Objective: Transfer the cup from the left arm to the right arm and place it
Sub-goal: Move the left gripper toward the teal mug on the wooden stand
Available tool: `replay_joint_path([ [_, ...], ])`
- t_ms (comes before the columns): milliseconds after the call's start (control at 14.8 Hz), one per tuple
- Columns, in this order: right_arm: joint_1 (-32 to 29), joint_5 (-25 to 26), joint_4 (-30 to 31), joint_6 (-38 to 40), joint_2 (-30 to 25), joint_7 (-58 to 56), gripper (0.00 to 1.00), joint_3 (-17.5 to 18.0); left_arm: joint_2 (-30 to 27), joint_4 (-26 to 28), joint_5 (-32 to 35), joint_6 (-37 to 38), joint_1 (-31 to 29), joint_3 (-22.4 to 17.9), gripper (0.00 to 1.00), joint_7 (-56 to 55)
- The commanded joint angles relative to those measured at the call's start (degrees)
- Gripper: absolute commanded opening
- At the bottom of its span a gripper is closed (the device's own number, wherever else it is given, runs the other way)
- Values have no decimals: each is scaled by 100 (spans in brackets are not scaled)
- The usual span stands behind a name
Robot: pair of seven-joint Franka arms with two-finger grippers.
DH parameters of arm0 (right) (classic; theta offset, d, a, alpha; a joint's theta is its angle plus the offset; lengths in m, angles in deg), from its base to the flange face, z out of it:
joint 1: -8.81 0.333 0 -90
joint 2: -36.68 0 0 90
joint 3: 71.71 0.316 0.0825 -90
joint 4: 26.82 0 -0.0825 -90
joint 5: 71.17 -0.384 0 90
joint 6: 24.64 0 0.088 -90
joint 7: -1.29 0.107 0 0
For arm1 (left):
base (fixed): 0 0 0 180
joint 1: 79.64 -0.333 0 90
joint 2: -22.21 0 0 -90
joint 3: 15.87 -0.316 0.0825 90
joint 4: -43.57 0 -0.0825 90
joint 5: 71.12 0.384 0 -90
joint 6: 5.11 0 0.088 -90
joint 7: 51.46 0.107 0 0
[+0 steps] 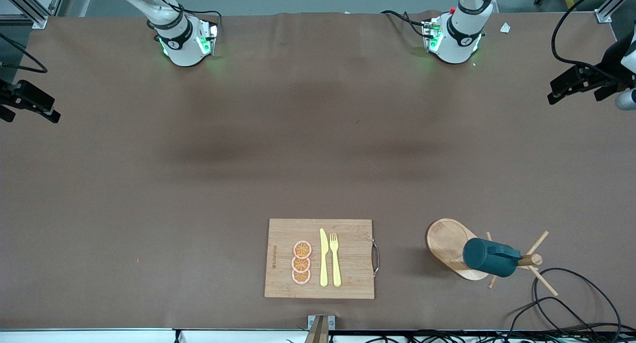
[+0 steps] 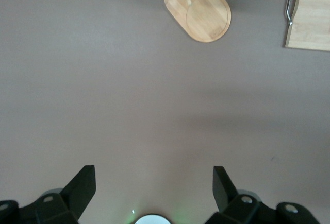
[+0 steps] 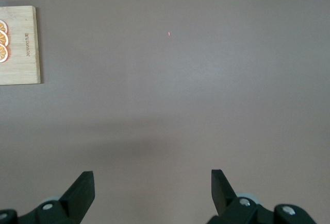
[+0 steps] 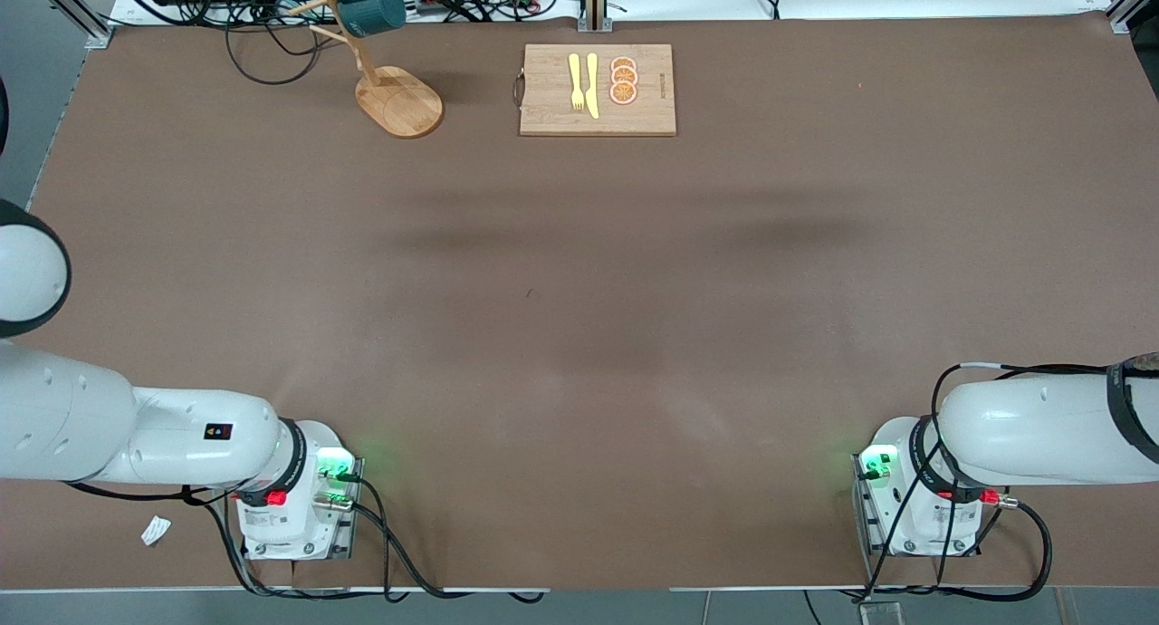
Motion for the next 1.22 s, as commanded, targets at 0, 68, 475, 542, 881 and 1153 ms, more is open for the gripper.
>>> replay_joint_path([
  [0, -40, 53, 44, -14, -81, -32, 100, 32, 410, -291, -106, -38, -72, -14, 100, -285],
  [68, -40, 53, 44, -5, -81, -32, 100, 32, 567, -282, -150, -309, -194, -14, 100, -444],
  [475, -40, 44, 27, -5, -81, -32, 100, 32, 807, 410, -993, -1487, -644, -5, 100, -998],
  [542, -40, 44, 27, 4, -81, -32, 100, 32, 789, 630, -1003, -1715, -644, -5, 100, -1138],
  [881, -40, 44, 27, -5, -81, -32, 100, 32, 762, 1457, -1020, -2937, -591, 91, 100, -2411],
  [1153, -40, 44, 27, -5, -72, -49, 100, 32, 920, 1801, -1213, -4001, -574, 346, 100, -3264],
])
